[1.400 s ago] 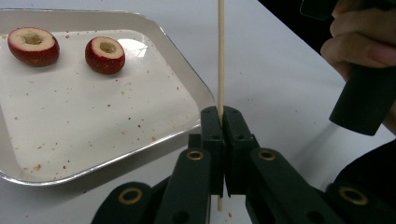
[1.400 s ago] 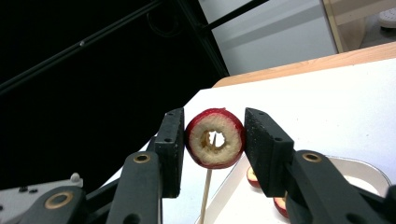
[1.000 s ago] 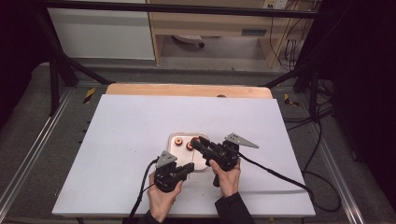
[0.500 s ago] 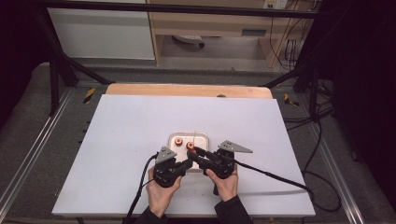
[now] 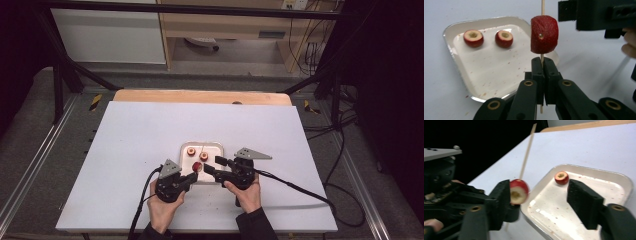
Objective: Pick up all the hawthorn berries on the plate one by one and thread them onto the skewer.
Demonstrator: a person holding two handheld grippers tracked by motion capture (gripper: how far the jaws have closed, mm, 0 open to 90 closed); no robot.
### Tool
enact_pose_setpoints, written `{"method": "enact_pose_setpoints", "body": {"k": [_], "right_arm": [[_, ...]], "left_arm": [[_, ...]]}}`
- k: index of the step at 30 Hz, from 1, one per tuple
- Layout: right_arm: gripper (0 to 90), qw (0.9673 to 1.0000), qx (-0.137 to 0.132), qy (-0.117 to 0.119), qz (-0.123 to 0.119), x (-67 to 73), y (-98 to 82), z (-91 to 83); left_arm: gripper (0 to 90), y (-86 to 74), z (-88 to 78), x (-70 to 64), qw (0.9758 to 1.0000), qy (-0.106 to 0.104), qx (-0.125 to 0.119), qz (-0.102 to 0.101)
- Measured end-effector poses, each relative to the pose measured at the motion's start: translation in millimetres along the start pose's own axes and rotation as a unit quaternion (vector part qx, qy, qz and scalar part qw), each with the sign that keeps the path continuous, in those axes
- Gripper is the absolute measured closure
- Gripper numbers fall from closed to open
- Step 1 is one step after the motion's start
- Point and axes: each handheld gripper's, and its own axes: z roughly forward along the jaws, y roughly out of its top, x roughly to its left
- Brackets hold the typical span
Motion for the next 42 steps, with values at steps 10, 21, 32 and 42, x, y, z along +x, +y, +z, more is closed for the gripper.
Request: {"method": "enact_pose_setpoints", "body": {"k": [10,21,32,42], "right_arm": [[13.0,0.9936,0.092,-0.053,-0.039,-19.4,10.1,3.2],[7.3,0.9738,0.185,-0.086,-0.100,-28.1,28.6,13.6],[7.1,0.9528,0.252,-0.105,-0.132,-26.3,51.4,36.0],[8.8,0.9387,0.294,-0.112,-0.141,-25.3,62.6,64.6]], "left_arm": [[88.3,-7.7,-14.8,10.8,0.9994,0.009,0.014,0.029],[88.2,-17.3,-23.4,19.3,0.9989,0.012,0.026,0.038],[88.2,-21.7,-25.3,25.9,0.9987,0.008,0.026,0.043],[88.2,-23.0,-28.2,31.1,0.9987,0.002,0.023,0.046]]}}
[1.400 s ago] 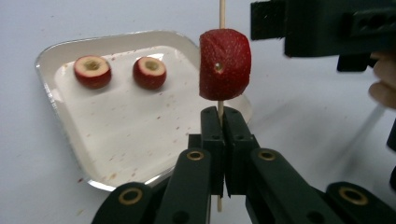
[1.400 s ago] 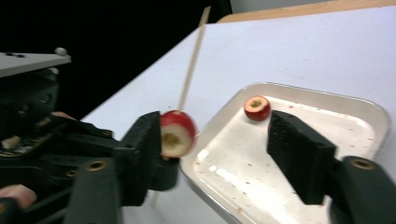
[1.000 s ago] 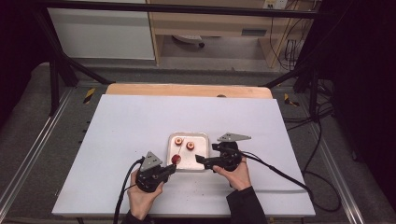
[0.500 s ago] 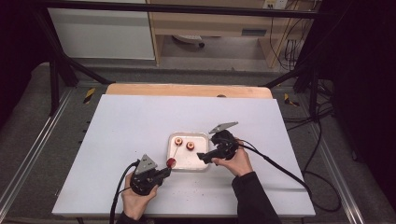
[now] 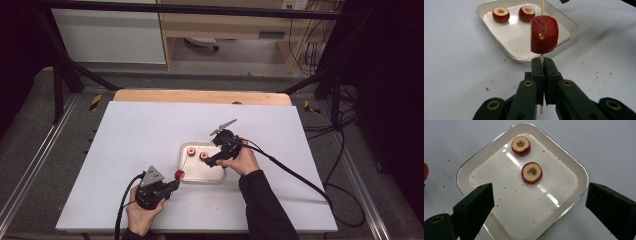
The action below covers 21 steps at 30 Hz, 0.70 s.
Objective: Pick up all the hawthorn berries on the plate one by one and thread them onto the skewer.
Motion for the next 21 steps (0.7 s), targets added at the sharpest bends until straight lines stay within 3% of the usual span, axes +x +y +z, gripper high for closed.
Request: {"method": "enact_pose_setpoints", "body": {"k": [8,21], "right_arm": [[12.2,0.9997,0.025,0.002,-0.006,3.8,15.1,13.9],[28.0,0.9988,0.048,0.004,0.001,2.4,27.0,37.9]], "left_arm": [[88.2,-0.1,-0.3,0.7,1.0000,-0.001,0.002,0.002],[88.2,-0.3,1.1,0.1,1.0000,0.001,0.008,0.004]]}}
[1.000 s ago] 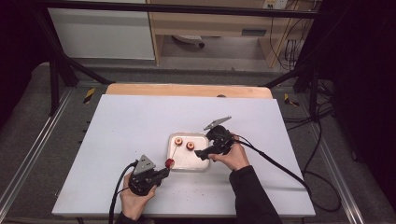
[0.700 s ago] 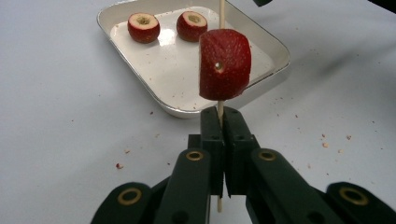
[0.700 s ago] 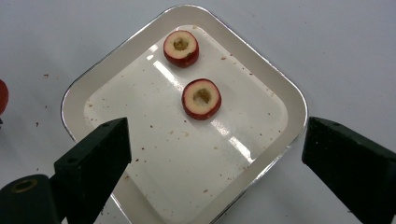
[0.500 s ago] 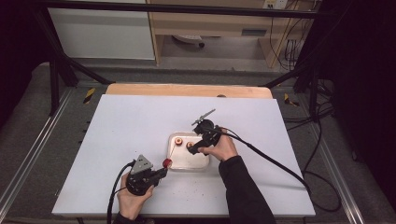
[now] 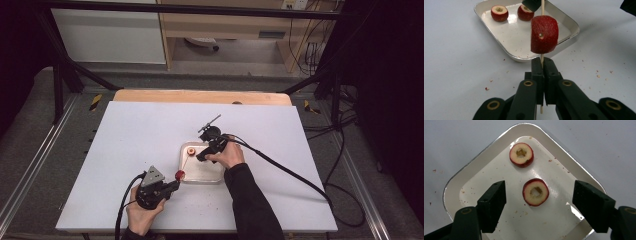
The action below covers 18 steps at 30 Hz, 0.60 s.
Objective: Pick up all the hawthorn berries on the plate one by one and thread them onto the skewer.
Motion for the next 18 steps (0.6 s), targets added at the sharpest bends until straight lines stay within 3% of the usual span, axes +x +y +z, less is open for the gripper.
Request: {"method": "enact_pose_setpoints", "body": {"k": [3,4,18], "right_arm": [[31.5,1.0000,0.008,0.000,0.001,-1.8,0.0,3.6],[31.5,1.0000,0.008,0.000,0.001,-1.8,0.0,3.6],[52.2,0.9996,0.024,0.014,0.003,-2.7,-0.4,16.0]], "left_arm": [[88.2,-0.2,-0.1,0.1,1.0000,0.004,0.003,-0.001],[88.2,-0.7,-1.1,-1.0,0.9999,0.007,0.012,-0.010],[88.2,-1.2,-0.2,-1.5,0.9998,0.007,0.015,-0.007]]}}
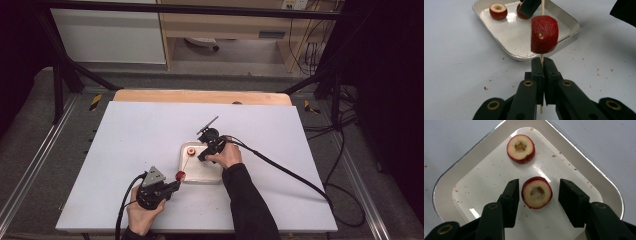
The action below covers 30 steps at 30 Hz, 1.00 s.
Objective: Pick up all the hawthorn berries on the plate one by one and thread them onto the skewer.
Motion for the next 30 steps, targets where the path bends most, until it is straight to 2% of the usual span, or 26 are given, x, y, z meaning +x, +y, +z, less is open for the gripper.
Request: {"method": "enact_pose_setpoints", "body": {"k": [8,15,23,24,30], "right_arm": [[60.1,1.0000,0.002,0.005,0.003,-0.2,-0.2,1.4],[60.7,0.9998,0.003,0.008,0.015,-0.8,0.2,1.4],[60.9,0.9992,-0.020,0.016,0.031,1.8,-1.2,-15.9],[60.9,0.9990,-0.024,0.017,0.035,4.4,-2.5,-22.2],[61.0,0.9978,-0.050,0.023,0.035,8.7,-9.0,-37.4]], "left_arm": [[88.2,-0.1,0.6,-0.3,1.0000,0.000,0.002,0.003],[88.2,-0.2,0.4,-0.2,1.0000,0.000,0.001,0.003],[88.2,0.4,1.1,-1.1,1.0000,0.000,0.000,0.001],[88.3,0.7,1.3,-2.0,1.0000,0.002,-0.001,0.003],[88.2,2.2,2.8,-5.0,1.0000,0.001,-0.001,0.006]]}}
